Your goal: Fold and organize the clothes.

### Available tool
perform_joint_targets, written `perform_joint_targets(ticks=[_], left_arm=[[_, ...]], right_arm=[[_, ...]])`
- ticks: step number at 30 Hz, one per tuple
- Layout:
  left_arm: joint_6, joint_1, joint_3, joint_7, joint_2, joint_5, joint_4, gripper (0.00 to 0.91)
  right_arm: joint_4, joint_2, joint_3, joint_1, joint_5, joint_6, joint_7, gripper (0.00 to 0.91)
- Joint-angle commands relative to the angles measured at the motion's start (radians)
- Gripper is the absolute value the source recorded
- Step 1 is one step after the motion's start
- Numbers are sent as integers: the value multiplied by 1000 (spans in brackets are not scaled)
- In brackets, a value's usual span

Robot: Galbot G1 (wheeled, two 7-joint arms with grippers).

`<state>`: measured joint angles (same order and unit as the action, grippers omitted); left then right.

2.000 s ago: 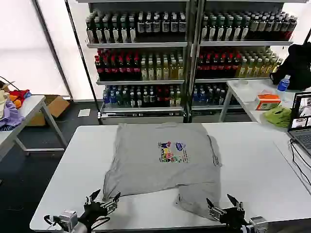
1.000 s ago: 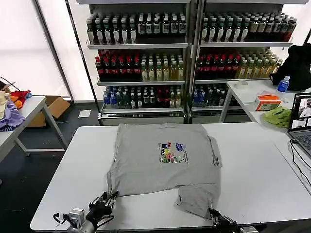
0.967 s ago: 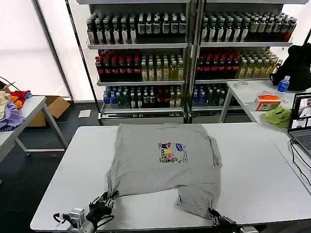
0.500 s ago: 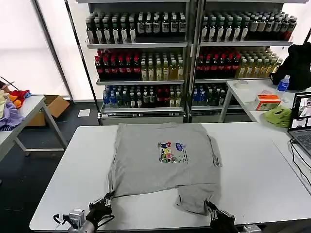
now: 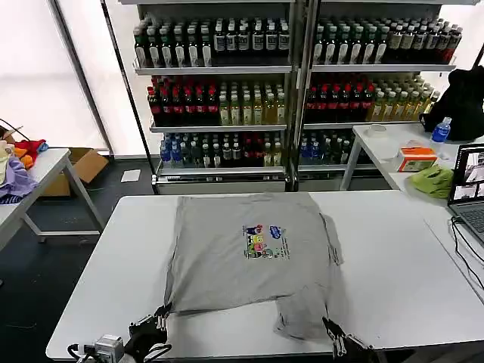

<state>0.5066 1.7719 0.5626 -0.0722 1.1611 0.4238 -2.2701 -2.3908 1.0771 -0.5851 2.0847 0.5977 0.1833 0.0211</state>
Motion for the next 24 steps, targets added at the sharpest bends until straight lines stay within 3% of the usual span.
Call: perform_joint_targets(ticks=[1,4,13,18,24], left_arm=[[39,168,130,15,-61,53,-113,10],[55,128,140,21,-97,97,-112,10],[65,-210,85,58,-167,249,46,10],[70,-395,38,72,-164,271,172,10],[70,-540,2,102,-166,281,301,10]], right_arm=[[-73,1,-15,115,-2,-58,-20,0],[-66,-8,-11,39,-3,-71,-23,0],[129,-1,62,-430,39,-49,37,0],[221,-1,131,-601,65,-39,124,0],[361,-12,212,-822,84,-16,169,0]])
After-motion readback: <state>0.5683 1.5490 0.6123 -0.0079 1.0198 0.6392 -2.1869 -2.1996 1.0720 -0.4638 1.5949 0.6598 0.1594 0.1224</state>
